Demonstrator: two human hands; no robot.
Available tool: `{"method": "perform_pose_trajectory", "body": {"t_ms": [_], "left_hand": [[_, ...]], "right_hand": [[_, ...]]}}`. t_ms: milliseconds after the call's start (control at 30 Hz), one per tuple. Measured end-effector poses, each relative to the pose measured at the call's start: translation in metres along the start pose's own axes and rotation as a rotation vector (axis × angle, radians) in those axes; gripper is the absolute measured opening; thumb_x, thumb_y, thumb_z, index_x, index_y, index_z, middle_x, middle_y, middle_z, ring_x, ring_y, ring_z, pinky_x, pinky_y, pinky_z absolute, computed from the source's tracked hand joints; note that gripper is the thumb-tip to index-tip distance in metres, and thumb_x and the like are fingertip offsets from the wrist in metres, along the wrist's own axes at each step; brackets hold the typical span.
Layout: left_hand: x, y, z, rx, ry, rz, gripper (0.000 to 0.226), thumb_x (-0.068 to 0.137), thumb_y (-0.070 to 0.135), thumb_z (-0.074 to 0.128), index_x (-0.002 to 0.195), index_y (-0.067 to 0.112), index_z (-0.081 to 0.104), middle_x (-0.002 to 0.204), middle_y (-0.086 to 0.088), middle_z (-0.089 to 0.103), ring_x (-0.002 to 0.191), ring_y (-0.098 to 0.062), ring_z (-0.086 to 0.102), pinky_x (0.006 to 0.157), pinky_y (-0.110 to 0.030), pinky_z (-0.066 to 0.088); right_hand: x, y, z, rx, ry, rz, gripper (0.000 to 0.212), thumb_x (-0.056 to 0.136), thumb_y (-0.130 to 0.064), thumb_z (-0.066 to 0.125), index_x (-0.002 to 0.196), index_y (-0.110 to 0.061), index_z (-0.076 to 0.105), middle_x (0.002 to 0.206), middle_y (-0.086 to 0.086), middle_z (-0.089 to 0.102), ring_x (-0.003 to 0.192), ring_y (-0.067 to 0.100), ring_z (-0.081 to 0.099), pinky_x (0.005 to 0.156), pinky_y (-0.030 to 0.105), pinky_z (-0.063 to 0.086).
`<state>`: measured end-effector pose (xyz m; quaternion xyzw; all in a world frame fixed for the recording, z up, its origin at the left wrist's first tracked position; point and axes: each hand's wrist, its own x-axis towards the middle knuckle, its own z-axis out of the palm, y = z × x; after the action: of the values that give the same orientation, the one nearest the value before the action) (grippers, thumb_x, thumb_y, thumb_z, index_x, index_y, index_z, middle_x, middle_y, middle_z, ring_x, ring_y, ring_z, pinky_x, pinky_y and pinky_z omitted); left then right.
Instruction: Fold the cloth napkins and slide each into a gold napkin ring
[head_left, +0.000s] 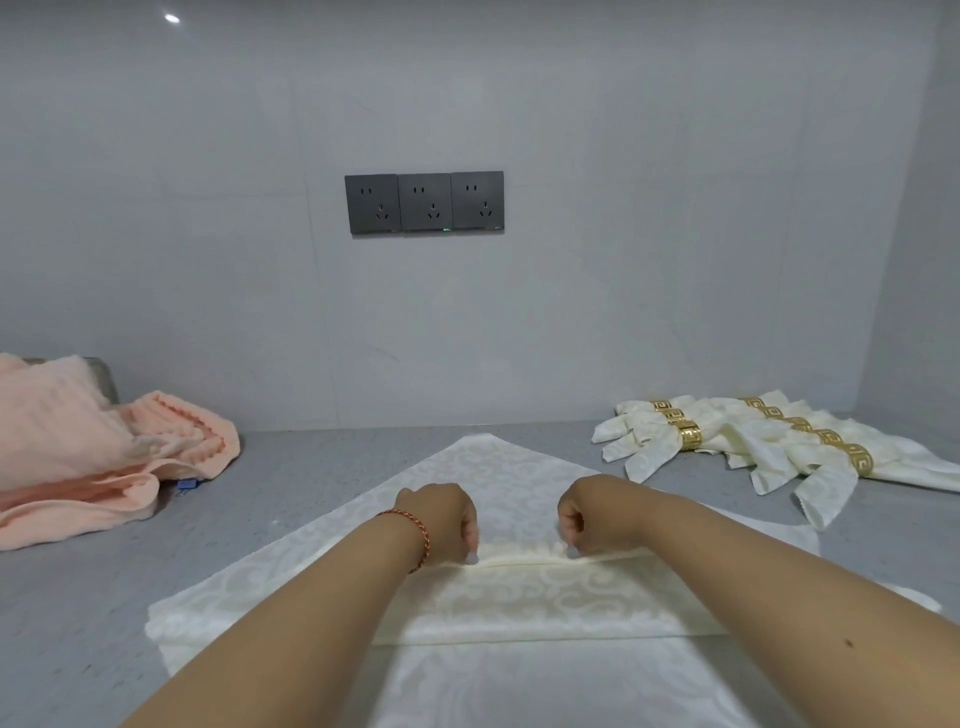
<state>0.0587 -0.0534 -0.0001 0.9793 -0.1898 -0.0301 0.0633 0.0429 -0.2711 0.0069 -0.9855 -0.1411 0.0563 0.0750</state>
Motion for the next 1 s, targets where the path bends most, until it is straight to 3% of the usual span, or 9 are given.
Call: {"method": "perform_pose_trajectory", "body": {"t_ms": [100,200,300,400,533,700,833,900,1000], "left_hand": [[0.002,0.0,-0.002,0.009,-0.063,0.011,0.018,0.085,0.03,0.067,0.102,0.025,0.063,0.106,0.01,0.062,0.106,-0.013,0.057,0.102,-0.034,0.038],[0.0,0.002,-0.006,0.042,-0.109,0.006,0.034,0.088,0.032,0.064,0.121,0.022,0.06,0.118,0.007,0.061,0.113,-0.015,0.056,0.101,-0.033,0.04],[-0.002,0.005,-0.006,0.037,-0.112,0.021,0.026,0.088,0.026,0.062,0.113,0.021,0.066,0.111,0.006,0.064,0.106,-0.016,0.059,0.093,-0.03,0.041],[-0.009,0.006,-0.003,0.024,-0.046,0.047,0.006,0.086,0.019,0.06,0.089,0.023,0.062,0.089,0.012,0.059,0.093,-0.015,0.055,0.086,-0.027,0.036],[-0.02,0.003,0.003,-0.028,-0.004,0.032,0.023,0.08,0.009,0.05,0.065,0.027,0.053,0.083,0.013,0.06,0.096,-0.018,0.051,0.081,-0.024,0.046],[-0.031,0.006,0.001,0.017,-0.051,0.064,0.022,0.085,0.01,0.054,0.085,0.027,0.068,0.096,0.011,0.064,0.106,-0.02,0.054,0.09,-0.023,0.045],[-0.032,0.004,-0.004,-0.059,-0.083,0.016,0.024,0.087,0.03,0.06,0.064,0.023,0.062,0.066,0.011,0.056,0.072,-0.014,0.052,0.071,-0.022,0.039],[-0.028,0.004,-0.004,-0.078,-0.087,0.027,0.017,0.086,0.029,0.066,0.069,0.024,0.068,0.063,0.015,0.055,0.072,-0.01,0.054,0.072,-0.021,0.041],[-0.024,0.004,-0.001,-0.1,-0.074,0.058,0.007,0.081,0.025,0.074,0.082,0.024,0.067,0.076,0.018,0.059,0.08,-0.007,0.057,0.077,-0.022,0.046]], "right_hand": [[0.004,0.003,0.001,0.02,-0.053,0.026,0.02,0.082,-0.027,0.072,0.095,-0.024,0.057,0.093,-0.01,0.052,0.086,0.011,0.051,0.076,0.025,0.041],[0.004,0.002,0.0,-0.006,-0.074,0.025,0.025,0.085,-0.027,0.07,0.107,-0.018,0.063,0.096,-0.009,0.051,0.088,0.011,0.05,0.073,0.022,0.04],[0.001,-0.003,0.001,-0.073,-0.047,-0.032,0.007,0.086,-0.022,0.066,0.09,-0.021,0.061,0.092,-0.008,0.054,0.084,0.011,0.05,0.066,0.021,0.039],[-0.006,-0.003,0.008,-0.107,0.06,-0.068,0.027,0.079,-0.012,0.06,0.066,-0.029,0.044,0.076,-0.012,0.05,0.072,0.009,0.046,0.059,0.023,0.034],[-0.022,-0.007,0.014,-0.199,0.161,-0.155,0.032,0.072,-0.001,0.05,0.06,-0.025,0.032,0.069,-0.008,0.04,0.069,0.017,0.043,0.054,0.029,0.026],[-0.034,-0.011,0.013,-0.264,0.085,-0.208,0.033,0.076,-0.001,0.052,0.061,-0.026,0.036,0.074,-0.008,0.042,0.074,0.015,0.043,0.054,0.023,0.025],[-0.034,-0.011,0.009,-0.14,0.056,-0.135,0.028,0.079,-0.009,0.055,0.057,-0.022,0.046,0.063,-0.008,0.048,0.061,0.007,0.042,0.056,0.019,0.032],[-0.031,-0.009,0.007,-0.07,0.046,-0.107,0.033,0.08,-0.014,0.062,0.054,-0.023,0.044,0.06,-0.009,0.049,0.057,0.006,0.043,0.054,0.017,0.033],[-0.025,-0.008,0.006,-0.014,-0.017,-0.078,0.02,0.079,-0.024,0.072,0.072,-0.028,0.054,0.087,-0.011,0.06,0.075,0.006,0.052,0.064,0.02,0.04]]}}
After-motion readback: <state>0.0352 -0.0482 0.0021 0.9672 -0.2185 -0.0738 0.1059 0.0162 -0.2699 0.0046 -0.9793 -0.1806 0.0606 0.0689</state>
